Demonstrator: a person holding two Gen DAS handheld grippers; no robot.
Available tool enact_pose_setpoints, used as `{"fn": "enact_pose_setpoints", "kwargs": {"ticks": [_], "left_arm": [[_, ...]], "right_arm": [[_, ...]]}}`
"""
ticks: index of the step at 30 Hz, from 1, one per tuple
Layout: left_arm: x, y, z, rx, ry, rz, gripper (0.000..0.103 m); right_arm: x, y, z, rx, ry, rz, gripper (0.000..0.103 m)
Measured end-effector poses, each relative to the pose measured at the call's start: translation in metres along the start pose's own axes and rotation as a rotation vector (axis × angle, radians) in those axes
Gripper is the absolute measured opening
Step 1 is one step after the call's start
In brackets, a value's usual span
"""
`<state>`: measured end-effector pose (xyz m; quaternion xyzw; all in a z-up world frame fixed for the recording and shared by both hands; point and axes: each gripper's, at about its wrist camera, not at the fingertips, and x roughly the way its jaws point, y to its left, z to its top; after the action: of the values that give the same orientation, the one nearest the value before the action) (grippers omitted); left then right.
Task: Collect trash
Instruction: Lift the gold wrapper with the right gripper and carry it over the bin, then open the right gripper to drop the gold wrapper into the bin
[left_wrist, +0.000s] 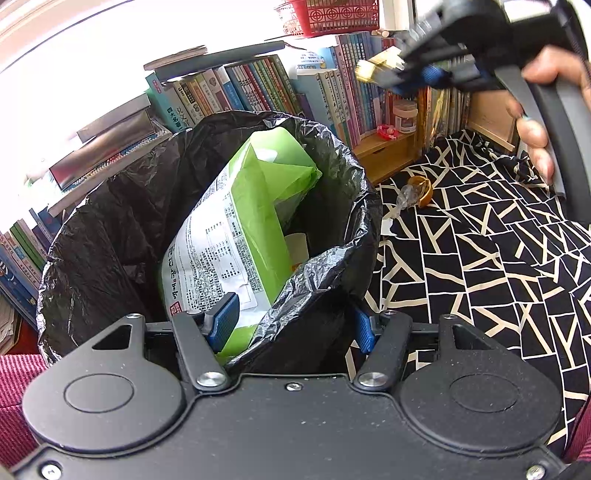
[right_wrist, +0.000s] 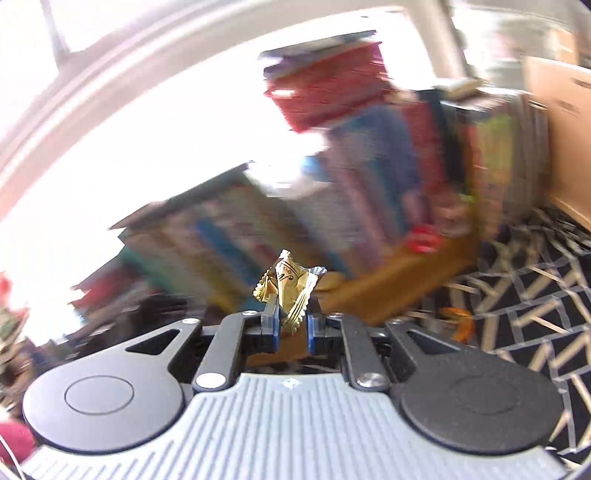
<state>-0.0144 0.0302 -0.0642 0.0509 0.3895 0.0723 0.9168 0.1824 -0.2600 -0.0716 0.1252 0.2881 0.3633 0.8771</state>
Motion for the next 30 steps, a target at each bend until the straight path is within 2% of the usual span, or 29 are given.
{"fn": "enact_pose_setpoints", "kwargs": {"ticks": [3, 8, 14, 17, 19, 20, 24, 30], "left_arm": [[0.0, 0.002, 0.0, -0.003, 0.001, -0.004, 0.06], [0.001, 0.002, 0.0, -0.004, 0.003, -0.007, 0.061], [0.0, 0.002, 0.0, -0.005, 0.005, -0.007, 0.061], [0.0, 0.002, 0.0, -0.005, 0.004, -0.007, 0.061], [0.0, 0.002, 0.0, -0.005, 0.004, -0.007, 0.061], [0.001, 0.002, 0.0, -0.005, 0.005, -0.007, 0.061], [0.0, 0.002, 0.0, -0.005, 0.004, -0.007, 0.061], [0.001, 0.002, 0.0, -0.005, 0.005, -0.007, 0.061]], "right_arm": [[-0.003, 0.031, -0.002, -0.058, 0.019, 0.107, 0.018], [-0.004, 0.069, -0.015, -0.139, 0.062, 0.238, 0.019], [-0.007, 0.092, -0.03, -0.238, 0.113, 0.34, 0.022], [-0.009, 0.097, -0.035, -0.28, 0.123, 0.356, 0.023], [-0.009, 0.099, -0.037, -0.295, 0.125, 0.356, 0.033], [-0.009, 0.099, -0.036, -0.296, 0.125, 0.356, 0.045], [-0.01, 0.097, -0.036, -0.293, 0.115, 0.352, 0.062], [-0.01, 0.095, -0.034, -0.288, 0.106, 0.341, 0.07]]}}
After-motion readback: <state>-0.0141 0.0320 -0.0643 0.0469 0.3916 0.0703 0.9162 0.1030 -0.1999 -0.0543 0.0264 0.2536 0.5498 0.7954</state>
